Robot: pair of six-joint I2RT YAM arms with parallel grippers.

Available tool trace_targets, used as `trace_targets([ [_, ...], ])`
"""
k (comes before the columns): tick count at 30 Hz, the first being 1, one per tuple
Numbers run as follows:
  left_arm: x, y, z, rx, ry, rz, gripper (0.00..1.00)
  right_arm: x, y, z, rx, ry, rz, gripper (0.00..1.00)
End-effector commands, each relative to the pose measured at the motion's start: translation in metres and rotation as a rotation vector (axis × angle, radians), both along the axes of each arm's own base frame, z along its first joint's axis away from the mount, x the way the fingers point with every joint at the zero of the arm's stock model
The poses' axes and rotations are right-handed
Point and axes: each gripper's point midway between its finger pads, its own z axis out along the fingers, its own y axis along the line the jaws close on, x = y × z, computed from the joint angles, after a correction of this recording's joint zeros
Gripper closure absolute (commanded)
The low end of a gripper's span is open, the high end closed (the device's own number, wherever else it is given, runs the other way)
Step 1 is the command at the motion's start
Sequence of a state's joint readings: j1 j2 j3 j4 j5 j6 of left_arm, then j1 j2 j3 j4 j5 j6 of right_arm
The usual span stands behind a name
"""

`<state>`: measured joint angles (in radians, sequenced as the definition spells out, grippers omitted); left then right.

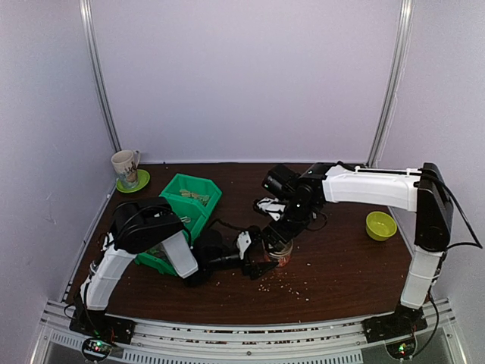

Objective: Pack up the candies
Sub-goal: Hold the packing box at the center of the board, then place the box lid on the packing box.

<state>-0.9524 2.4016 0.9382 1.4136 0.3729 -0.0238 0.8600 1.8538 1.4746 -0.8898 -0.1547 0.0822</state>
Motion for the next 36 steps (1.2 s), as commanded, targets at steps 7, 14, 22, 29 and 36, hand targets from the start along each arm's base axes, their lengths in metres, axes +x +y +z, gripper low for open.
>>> trace_targets([
  [7,0.003,0.013,-0.041,0.1,0.022,0.03,0.08,0.004,0.002,-0.007,-0.048,-0.012,-0.007,0.14],
  [14,0.003,0.013,-0.041,0.101,0.017,0.027,0.1,0.008,0.002,-0.01,-0.074,-0.018,-0.011,0.14],
  [22,0.002,0.014,-0.041,0.1,0.014,0.026,0.11,0.007,0.01,-0.014,-0.051,-0.003,-0.005,0.14],
  [29,0.0,0.013,-0.041,0.099,0.011,0.013,0.13,0.011,0.016,-0.007,-0.027,-0.025,0.013,0.14],
  [36,-0.003,0.013,-0.041,0.098,0.007,-0.007,0.16,0.011,0.021,-0.007,-0.017,-0.015,0.039,0.12],
])
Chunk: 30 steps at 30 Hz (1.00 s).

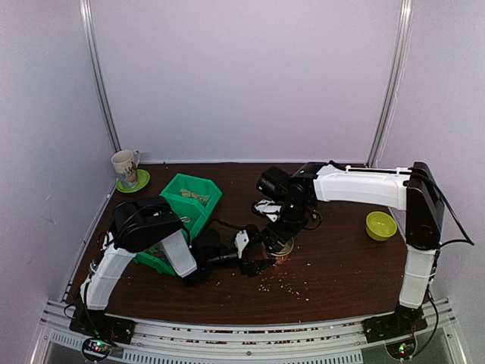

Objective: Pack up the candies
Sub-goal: Place the box lid on the packing box.

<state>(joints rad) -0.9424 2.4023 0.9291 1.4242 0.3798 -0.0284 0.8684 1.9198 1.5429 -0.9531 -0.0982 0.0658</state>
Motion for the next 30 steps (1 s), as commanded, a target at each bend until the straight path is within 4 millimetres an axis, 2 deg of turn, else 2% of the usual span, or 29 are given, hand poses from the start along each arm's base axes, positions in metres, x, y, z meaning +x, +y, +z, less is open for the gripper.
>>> trace_targets([
  [1,-0.006,0.008,-0.04,0.099,0.002,-0.015,0.17,0.004,0.023,0.003,0.068,-0.011,0.037,0.12],
  [5,-0.01,0.008,-0.039,0.09,-0.002,-0.037,0.16,0.004,0.02,0.005,0.065,-0.026,0.065,0.12],
  [12,-0.018,0.008,-0.038,0.07,-0.007,-0.082,0.1,0.002,0.01,0.005,0.06,-0.039,0.125,0.12],
  [18,-0.012,0.011,-0.04,0.053,0.026,-0.082,0.11,0.003,0.003,-0.003,0.034,-0.024,0.151,0.12],
  [23,0.005,0.031,-0.035,0.021,0.042,0.016,0.04,0.005,0.001,-0.002,0.052,-0.022,0.127,0.12],
  [30,0.0,0.035,-0.042,0.044,0.034,0.003,0.04,0.006,0.0,0.006,0.058,-0.023,0.117,0.12],
])
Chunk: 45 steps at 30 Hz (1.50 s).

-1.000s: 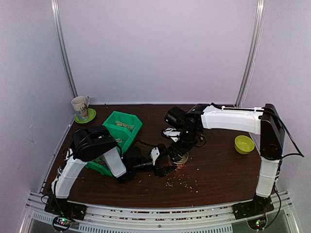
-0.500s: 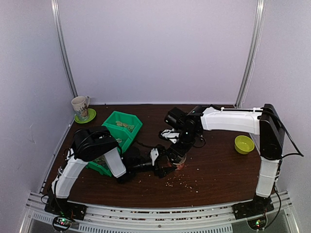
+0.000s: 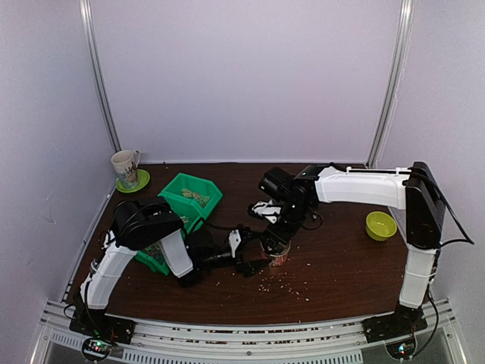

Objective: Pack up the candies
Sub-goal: Place the box lid on the packing box.

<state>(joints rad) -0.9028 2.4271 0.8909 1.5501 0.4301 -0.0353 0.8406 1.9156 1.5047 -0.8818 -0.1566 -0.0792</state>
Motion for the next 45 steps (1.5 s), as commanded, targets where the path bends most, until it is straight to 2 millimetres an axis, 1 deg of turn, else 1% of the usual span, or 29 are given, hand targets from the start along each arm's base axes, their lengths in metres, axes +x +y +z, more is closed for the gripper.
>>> trace_targets([
  [1,-0.005,0.018,-0.048,0.098,0.065,0.004,0.05,0.0,-0.004,0.013,0.016,-0.01,-0.009,0.12],
  [4,-0.007,0.015,-0.052,0.111,0.072,-0.017,0.05,0.0,-0.005,0.015,0.007,-0.003,-0.005,0.11],
  [10,-0.002,0.01,-0.065,0.169,0.095,-0.019,0.07,-0.001,-0.005,0.014,-0.009,0.02,-0.026,0.12],
  [16,-0.003,0.006,-0.068,0.179,0.102,-0.036,0.13,0.001,-0.002,0.014,-0.011,0.031,-0.035,0.12],
  [23,-0.004,0.007,-0.066,0.175,0.096,-0.039,0.19,0.0,0.0,0.003,-0.031,0.06,-0.037,0.12],
  [30,-0.004,0.007,-0.066,0.171,0.092,-0.039,0.2,0.0,-0.004,-0.002,-0.062,0.07,-0.046,0.11],
  [36,-0.003,0.007,-0.067,0.17,0.09,-0.036,0.2,0.002,-0.013,0.007,-0.069,0.034,-0.077,0.11],
  [45,-0.003,0.007,-0.066,0.166,0.085,-0.034,0.2,0.011,-0.023,0.011,-0.06,0.004,-0.141,0.12],
])
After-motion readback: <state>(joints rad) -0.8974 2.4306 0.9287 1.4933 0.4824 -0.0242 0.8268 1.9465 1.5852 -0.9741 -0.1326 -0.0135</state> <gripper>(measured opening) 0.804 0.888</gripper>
